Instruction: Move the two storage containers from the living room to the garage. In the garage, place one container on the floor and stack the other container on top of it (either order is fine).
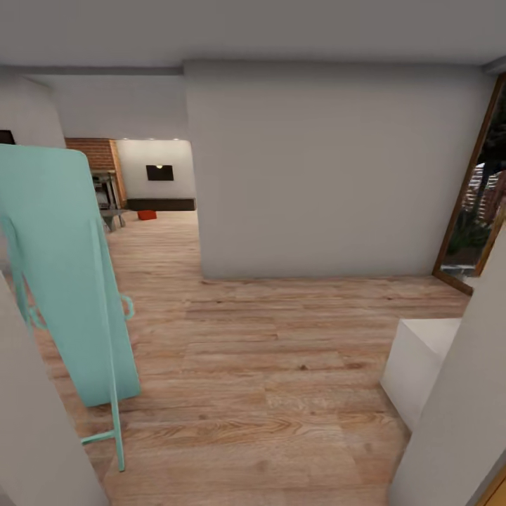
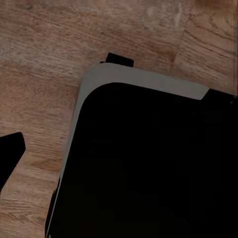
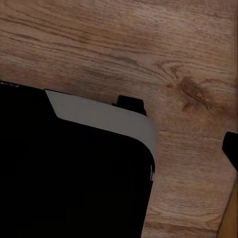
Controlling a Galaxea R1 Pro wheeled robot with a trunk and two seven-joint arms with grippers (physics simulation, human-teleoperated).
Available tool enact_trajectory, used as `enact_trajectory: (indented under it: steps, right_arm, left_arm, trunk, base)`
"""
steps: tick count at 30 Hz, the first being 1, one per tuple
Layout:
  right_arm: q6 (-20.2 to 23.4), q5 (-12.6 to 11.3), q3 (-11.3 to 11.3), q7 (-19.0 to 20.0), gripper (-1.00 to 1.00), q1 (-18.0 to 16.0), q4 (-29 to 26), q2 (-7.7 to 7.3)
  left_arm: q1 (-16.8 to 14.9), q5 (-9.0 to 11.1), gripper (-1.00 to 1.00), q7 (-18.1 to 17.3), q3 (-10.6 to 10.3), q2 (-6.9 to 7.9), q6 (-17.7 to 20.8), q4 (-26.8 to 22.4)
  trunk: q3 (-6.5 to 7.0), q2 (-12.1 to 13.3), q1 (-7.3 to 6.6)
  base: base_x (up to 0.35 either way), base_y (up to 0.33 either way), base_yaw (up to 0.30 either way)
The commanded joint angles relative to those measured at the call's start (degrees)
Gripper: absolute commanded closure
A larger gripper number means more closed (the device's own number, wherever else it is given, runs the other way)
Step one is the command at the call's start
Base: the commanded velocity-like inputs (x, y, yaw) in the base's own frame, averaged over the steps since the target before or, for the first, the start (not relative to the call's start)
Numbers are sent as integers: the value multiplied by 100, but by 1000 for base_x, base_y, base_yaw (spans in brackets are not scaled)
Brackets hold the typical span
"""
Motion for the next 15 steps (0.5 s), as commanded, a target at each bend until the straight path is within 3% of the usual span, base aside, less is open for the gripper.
enact_trajectory:
  steps: [1,15]
  right_arm:
    - [-28,-60,45,2,-100,-6,13,3]
    - [-28,-51,47,4,-100,-6,13,0]
  left_arm:
    - [-1,28,-100,7,1,0,0,0]
    - [-1,28,-100,7,3,1,15,-21]
  trunk:
    - [-6,-3,3]
    - [-6,-3,3]
  base:
    - [325,0,0]
    - [325,0,0]
